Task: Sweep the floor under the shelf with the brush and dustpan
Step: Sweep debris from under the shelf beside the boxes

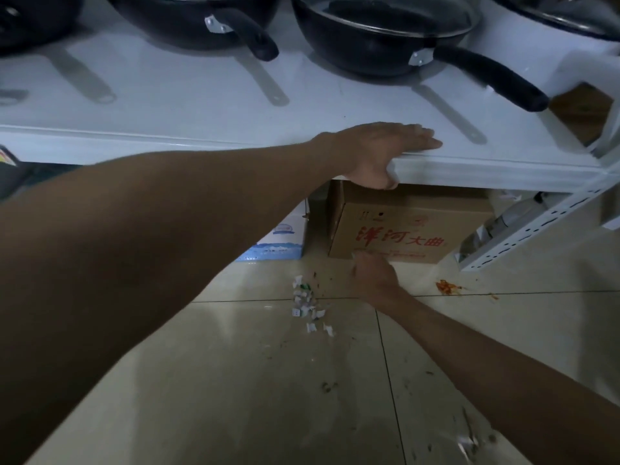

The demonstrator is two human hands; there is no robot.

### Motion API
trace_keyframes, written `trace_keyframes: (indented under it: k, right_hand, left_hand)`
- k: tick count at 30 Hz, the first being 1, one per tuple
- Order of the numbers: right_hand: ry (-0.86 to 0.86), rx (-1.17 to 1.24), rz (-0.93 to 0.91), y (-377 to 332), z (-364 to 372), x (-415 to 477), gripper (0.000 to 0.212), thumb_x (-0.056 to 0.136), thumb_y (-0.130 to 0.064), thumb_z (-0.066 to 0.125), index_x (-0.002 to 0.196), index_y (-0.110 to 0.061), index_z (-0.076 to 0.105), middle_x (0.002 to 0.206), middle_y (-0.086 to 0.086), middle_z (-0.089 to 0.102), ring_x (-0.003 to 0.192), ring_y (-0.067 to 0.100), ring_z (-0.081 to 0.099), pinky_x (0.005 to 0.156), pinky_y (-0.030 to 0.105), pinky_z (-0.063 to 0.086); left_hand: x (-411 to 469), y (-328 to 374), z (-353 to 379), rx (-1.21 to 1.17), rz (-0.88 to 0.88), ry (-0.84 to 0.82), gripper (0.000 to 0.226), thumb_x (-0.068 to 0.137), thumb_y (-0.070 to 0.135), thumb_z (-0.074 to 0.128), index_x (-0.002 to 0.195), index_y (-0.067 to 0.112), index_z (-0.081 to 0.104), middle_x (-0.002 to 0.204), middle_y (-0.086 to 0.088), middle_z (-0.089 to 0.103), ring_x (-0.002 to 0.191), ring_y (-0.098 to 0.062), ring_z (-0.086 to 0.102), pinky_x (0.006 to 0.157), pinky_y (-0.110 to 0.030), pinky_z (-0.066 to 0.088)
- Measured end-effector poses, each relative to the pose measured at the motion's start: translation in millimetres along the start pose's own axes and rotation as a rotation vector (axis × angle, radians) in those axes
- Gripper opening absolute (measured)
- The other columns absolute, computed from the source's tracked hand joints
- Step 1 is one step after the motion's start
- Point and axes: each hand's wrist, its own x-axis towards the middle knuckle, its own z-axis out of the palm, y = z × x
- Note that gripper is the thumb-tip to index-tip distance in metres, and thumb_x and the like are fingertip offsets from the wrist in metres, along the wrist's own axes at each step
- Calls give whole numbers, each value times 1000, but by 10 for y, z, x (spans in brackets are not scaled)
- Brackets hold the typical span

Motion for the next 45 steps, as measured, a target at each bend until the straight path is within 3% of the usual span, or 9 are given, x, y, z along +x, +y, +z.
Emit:
trace_keyframes:
  k: [5, 8, 16, 18, 24, 32, 36, 40, 45]
  right_hand:
    - [-54, -26, 119, 93, 50, -120, 29, 95, -10, 42, 121, -5, 52, 121, 14, 55, 108, 29, 57, 80, 31, 45]
    - [-114, -59, 157, 55, 129, -191, 25, 94, -9, 42, 116, -5, 52, 120, 14, 54, 109, 29, 55, 85, 33, 45]
    - [-153, -50, 52, -452, 404, -415, 13, 92, -9, 47, 103, -10, 56, 116, 15, 58, 106, 31, 59, 82, 35, 48]
    - [-133, -25, 40, -624, 479, -432, 19, 92, -12, 52, 109, -8, 58, 118, 14, 58, 108, 31, 60, 84, 34, 48]
    - [-99, 6, -42, -1099, 657, -435, 31, 98, -9, 39, 125, -4, 53, 120, 18, 59, 109, 33, 59, 87, 35, 47]
    - [-155, 53, -91, -1571, 820, -519, 18, 88, -6, 51, 104, -5, 58, 114, 15, 60, 102, 32, 61, 79, 34, 48]
    - [-119, 59, -88, -1516, 745, -479, 16, 89, -8, 52, 102, -4, 59, 111, 15, 61, 99, 31, 63, 78, 34, 49]
    - [-66, -66, -132, -1216, 524, -369, 22, 93, -10, 46, 112, -4, 57, 119, 16, 57, 109, 32, 58, 87, 35, 46]
    - [-37, -92, -171, -821, 297, -79, 28, 99, -19, 38, 117, -9, 57, 116, 16, 62, 105, 32, 60, 83, 35, 47]
  left_hand:
    - [-197, -43, -33, 71, 29, 18, 86, 86, 41, 64, 156, 28, 17, 163, 3, 13, 150, -13, 10, 123, -35, 6]
    - [-452, -150, -55, 63, 18, 62, 83, 87, 39, 64, 156, 27, 19, 163, 3, 15, 150, -12, 11, 123, -33, 7]
    - [-1130, -320, -111, 33, -68, 227, 74, 86, 35, 63, 152, 26, 31, 159, 5, 28, 146, -11, 24, 118, -25, 14]
    - [-1259, -307, -92, 61, -55, 243, 72, 86, 35, 63, 151, 26, 33, 158, 5, 30, 146, -11, 25, 116, -21, 12]
    - [-1586, -482, -209, 142, -181, 228, 81, 86, 39, 63, 155, 25, 23, 161, 4, 22, 148, -13, 18, 118, -26, 14]
    - [-1928, -989, -182, 134, -304, 143, 71, 97, 45, 50, 156, 32, 13, 163, 3, 12, 151, -14, 9, 121, -31, 8]
    - [-1972, -1074, -169, 147, -265, 156, 71, 97, 48, 49, 156, 34, 13, 163, 3, 13, 150, -14, 9, 120, -30, 7]
    - [-1979, -1092, -133, 141, -253, 206, 69, 97, 48, 50, 155, 33, 18, 162, 2, 18, 150, -15, 14, 120, -30, 10]
    - [-1972, -1077, -90, 153, -268, 244, 67, 97, 46, 50, 155, 34, 20, 162, 4, 20, 150, -15, 15, 119, -28, 11]
